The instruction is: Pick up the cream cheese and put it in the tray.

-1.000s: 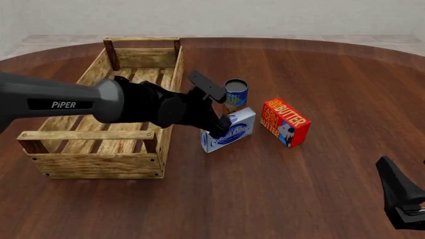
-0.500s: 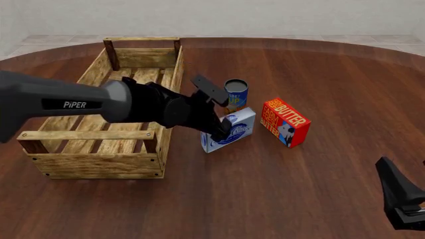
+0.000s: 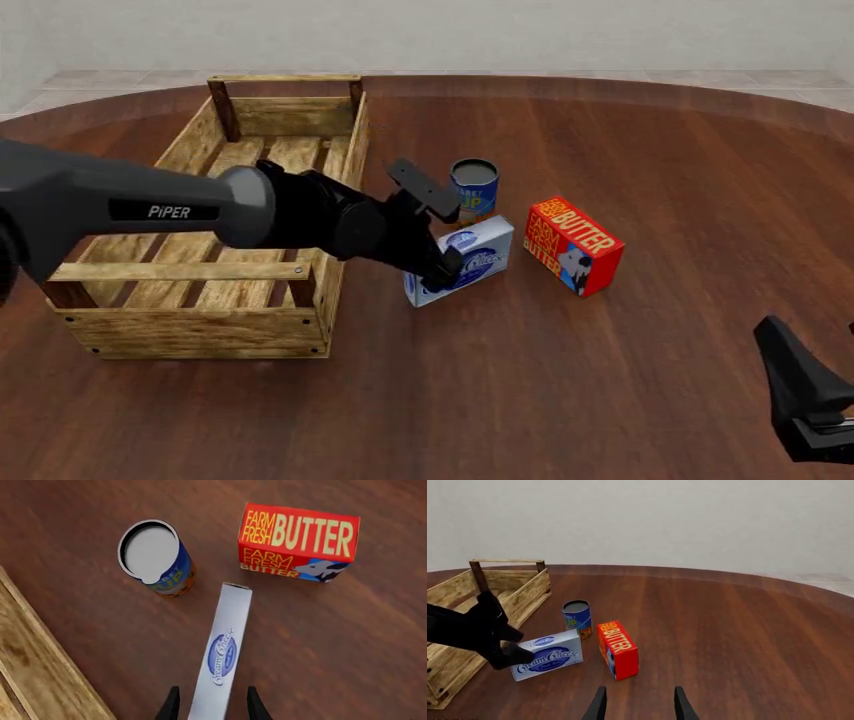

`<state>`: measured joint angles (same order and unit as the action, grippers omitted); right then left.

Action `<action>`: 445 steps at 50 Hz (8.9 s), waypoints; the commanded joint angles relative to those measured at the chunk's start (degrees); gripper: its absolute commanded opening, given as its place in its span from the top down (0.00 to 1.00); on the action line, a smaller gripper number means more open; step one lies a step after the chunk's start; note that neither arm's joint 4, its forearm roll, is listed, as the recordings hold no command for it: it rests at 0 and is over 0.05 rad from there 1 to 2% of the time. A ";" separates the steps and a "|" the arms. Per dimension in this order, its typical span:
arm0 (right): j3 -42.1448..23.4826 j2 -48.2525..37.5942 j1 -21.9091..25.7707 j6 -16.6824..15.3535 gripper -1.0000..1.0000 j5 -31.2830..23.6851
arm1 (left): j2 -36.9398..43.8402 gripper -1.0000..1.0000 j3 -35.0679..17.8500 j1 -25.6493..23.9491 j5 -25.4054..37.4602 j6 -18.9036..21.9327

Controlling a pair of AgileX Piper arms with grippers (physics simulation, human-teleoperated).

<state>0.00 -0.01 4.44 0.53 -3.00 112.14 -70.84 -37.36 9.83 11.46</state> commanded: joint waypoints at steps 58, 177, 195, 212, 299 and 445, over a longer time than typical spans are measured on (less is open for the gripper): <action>0.00 0.00 -0.01 0.23 0.00 0.30 | 2.46 1.00 0.18 0.19 1.14 0.97; 0.00 0.00 0.50 -0.35 0.00 0.16 | -32.13 1.00 22.21 7.96 -9.89 -6.47; 0.00 0.00 0.42 -0.46 0.00 0.03 | -35.41 1.00 24.49 10.09 -10.45 -6.89; 0.00 0.00 0.38 -0.49 0.00 0.37 | -32.66 1.00 22.42 15.60 -9.68 -5.02; 0.00 -0.02 0.00 -0.20 0.00 0.09 | -10.91 1.00 16.60 30.70 -11.86 -5.10; 0.00 0.00 0.35 -0.55 0.00 -0.25 | -34.48 0.00 26.66 27.41 -11.31 -1.44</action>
<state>0.00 -0.01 4.76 -0.02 -3.30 83.49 -48.09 -8.88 -0.52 9.68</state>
